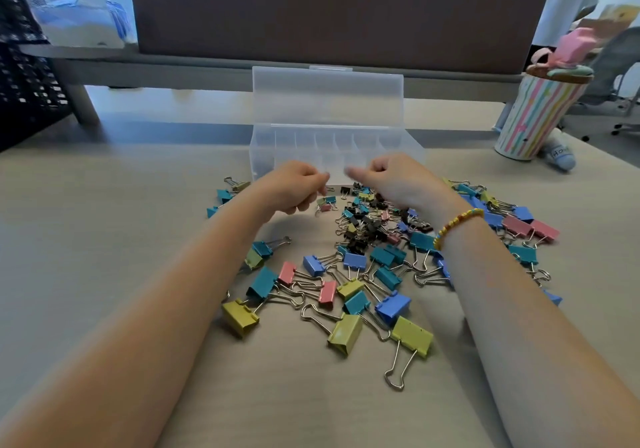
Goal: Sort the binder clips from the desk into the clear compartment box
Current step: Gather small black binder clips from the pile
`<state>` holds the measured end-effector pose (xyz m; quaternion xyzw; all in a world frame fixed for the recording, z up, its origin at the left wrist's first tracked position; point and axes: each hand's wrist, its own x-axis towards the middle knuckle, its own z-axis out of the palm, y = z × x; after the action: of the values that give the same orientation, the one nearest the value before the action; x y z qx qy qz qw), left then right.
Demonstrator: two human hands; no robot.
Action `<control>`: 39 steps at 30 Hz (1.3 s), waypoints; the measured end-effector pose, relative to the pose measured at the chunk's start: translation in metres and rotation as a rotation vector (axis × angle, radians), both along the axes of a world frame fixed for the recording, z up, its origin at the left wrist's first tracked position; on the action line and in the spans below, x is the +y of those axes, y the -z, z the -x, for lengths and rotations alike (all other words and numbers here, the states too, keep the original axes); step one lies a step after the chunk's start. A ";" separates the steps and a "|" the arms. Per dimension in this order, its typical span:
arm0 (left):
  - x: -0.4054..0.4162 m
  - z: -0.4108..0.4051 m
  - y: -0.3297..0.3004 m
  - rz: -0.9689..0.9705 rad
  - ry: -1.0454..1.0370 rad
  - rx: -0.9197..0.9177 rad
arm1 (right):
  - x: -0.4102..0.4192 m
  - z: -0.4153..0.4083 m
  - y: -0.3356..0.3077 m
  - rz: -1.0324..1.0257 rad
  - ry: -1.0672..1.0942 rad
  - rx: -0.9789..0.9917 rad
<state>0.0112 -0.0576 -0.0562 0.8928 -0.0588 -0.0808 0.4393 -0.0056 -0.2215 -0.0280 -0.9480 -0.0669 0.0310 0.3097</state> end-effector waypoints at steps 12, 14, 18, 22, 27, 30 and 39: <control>-0.002 0.008 -0.003 -0.516 0.439 0.001 | -0.004 0.014 0.005 0.567 -0.248 0.232; -0.007 0.008 0.000 -0.582 0.443 -0.012 | -0.001 0.012 0.009 0.546 -0.241 0.207; -0.008 0.003 0.005 -0.616 0.388 -0.089 | 0.003 0.007 0.016 0.460 -0.196 0.131; 0.000 -0.003 0.011 -0.585 0.292 -0.185 | 0.005 0.000 0.024 0.375 -0.139 0.042; 0.005 -0.007 0.008 -0.477 0.167 -0.223 | 0.002 -0.004 0.026 0.235 -0.103 -0.022; 0.016 -0.009 0.003 -0.491 0.156 -0.205 | 0.004 -0.003 0.025 0.246 -0.152 -0.006; 0.013 -0.012 0.011 -0.626 0.134 -0.227 | 0.022 0.000 0.034 0.337 -0.243 -0.026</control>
<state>0.0229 -0.0448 -0.0675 0.9818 -0.1383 -0.0240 0.1280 -0.0059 -0.1995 -0.0619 -0.9717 -0.1786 0.0664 0.1398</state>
